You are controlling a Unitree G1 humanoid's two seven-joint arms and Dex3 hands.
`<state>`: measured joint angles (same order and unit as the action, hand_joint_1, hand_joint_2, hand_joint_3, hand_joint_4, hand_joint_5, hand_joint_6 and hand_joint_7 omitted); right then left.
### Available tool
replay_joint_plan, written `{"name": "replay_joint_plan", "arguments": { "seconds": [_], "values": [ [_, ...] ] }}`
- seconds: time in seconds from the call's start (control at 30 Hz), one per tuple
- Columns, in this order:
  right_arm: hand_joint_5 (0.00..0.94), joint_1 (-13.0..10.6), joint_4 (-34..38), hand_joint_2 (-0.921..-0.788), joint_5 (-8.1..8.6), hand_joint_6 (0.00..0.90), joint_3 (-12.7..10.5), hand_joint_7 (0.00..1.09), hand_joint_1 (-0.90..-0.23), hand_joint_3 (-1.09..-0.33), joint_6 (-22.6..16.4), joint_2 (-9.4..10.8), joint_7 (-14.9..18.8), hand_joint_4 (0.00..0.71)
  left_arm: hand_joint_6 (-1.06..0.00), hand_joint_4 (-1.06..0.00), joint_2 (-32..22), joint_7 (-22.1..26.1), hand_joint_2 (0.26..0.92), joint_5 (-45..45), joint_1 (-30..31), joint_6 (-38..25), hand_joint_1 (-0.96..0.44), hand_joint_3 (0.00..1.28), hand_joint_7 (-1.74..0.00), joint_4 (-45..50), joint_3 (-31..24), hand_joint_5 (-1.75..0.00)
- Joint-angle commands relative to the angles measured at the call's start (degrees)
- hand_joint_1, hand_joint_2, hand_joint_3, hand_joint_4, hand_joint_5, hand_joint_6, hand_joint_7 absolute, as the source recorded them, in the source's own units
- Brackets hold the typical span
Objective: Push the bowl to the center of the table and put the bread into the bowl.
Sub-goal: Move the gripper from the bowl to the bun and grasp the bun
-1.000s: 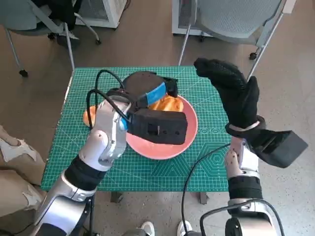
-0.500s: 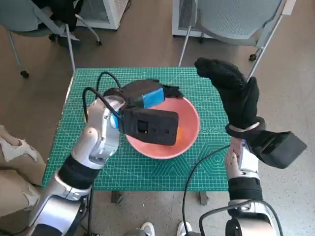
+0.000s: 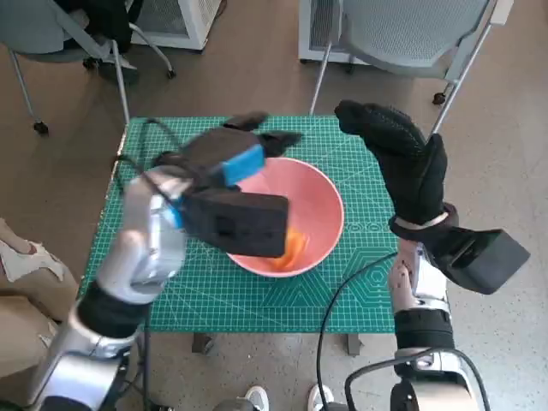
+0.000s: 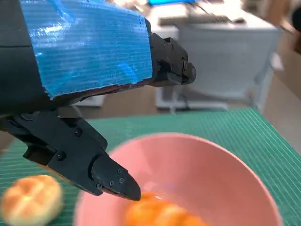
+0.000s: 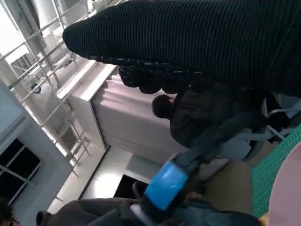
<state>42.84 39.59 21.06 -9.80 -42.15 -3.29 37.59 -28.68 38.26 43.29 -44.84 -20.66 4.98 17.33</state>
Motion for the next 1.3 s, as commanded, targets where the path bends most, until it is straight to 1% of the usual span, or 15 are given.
{"name": "replay_joint_plan", "arguments": {
  "seconds": [0.03, 0.2, 0.43, 0.67, 0.8, 0.97, 1.1, 1.23, 1.3],
  "values": [
    [0.0, -1.7, -0.1, -0.921, -0.11, -0.001, 0.2, 0.31, -0.673, -0.873, 0.6, 0.3, -0.1, 0.078, -0.22, 0.0, -4.3, 1.2, 0.703, 3.2, 3.1, -3.2, -0.31, 0.02, -0.03, 6.4, -2.9, 0.0],
    [0.0, -1.6, -0.1, -0.921, 0.21, -0.001, 0.2, 0.31, -0.673, -0.873, 0.8, 0.2, 0.2, 0.078, -0.23, 0.0, -7.9, 1.1, 0.698, 4.7, 6.2, -4.1, -0.26, 0.01, -0.02, 9.3, -5.7, 0.0],
    [0.0, -1.1, 0.3, -0.921, 0.47, -0.001, 0.2, 0.31, -0.671, -0.875, 1.0, 0.3, 0.7, 0.077, -0.23, 0.0, -11.6, -0.2, 0.693, 5.4, 9.3, -4.1, -0.18, 0.01, -0.02, 7.8, -8.4, 0.0],
    [0.0, -0.7, 1.0, -0.921, 0.9, -0.001, 0.2, 0.31, -0.671, -0.875, 1.2, 0.4, 1.5, 0.077, -0.24, 0.0, -12.6, 0.7, 0.697, 7.0, 9.6, -6.6, -0.06, 0.01, -0.01, 4.7, -8.0, 0.0],
    [0.0, -0.4, 1.7, -0.921, 1.13, -0.001, 0.2, 0.31, -0.671, -0.875, 1.3, 0.5, 2.0, 0.077, -0.24, 0.0, -12.3, 1.1, 0.7, 7.6, 9.0, -8.3, 0.0, 0.01, -0.01, 1.6, -7.1, 0.0],
    [0.0, 0.0, 2.2, -0.921, 1.19, -0.001, 0.2, 0.31, -0.672, -0.874, 1.3, 0.6, 2.3, 0.077, -0.22, 0.0, -11.5, 0.7, 0.697, 8.5, 8.4, -9.7, 0.04, 0.01, 0.0, -2.2, -5.2, 0.0],
    [0.0, 0.1, 2.2, -0.921, 1.49, -0.001, 0.2, 0.31, -0.671, -0.874, 1.5, 0.5, 2.7, 0.078, -0.19, 0.0, -11.6, 0.8, 0.69, 9.5, 7.5, -9.2, 0.03, 0.01, 0.0, -5.8, -2.9, 0.0],
    [0.0, 0.1, 2.2, -0.921, 1.77, -0.001, 0.1, 0.31, -0.67, -0.874, 1.8, 0.5, 3.0, 0.078, -0.15, 0.0, -12.1, 1.1, 0.67, 10.0, 6.5, -7.9, -0.1, 0.0, 0.0, -9.2, -0.8, 0.0],
    [0.0, 0.1, 2.2, -0.921, 1.94, -0.001, 0.1, 0.31, -0.67, -0.875, 2.0, 0.5, 3.3, 0.078, -0.14, 0.0, -12.3, 1.2, 0.664, 10.1, 5.5, -6.5, -0.2, 0.0, 0.0, -11.6, 0.4, 0.0]
  ]
}}
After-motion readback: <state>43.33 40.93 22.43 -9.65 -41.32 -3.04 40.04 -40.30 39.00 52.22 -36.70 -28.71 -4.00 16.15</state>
